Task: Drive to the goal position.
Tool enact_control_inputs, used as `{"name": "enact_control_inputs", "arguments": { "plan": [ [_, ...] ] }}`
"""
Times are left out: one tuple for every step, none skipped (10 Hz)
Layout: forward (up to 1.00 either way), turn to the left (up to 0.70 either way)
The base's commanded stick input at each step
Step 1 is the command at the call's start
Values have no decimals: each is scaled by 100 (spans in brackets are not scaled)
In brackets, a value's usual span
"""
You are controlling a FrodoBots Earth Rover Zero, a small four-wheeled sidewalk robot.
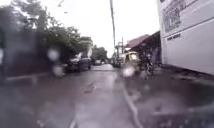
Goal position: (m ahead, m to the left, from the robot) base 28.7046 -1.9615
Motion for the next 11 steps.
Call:
{"name": "enact_control_inputs", "arguments": {
  "plan": [
    [100,0],
    [100,0],
    [100,0],
    [100,0],
    [100,0],
    [100,0],
    [100,0],
    [100,0],
    [100,0],
    [100,0],
    [100,0]
  ]
}}
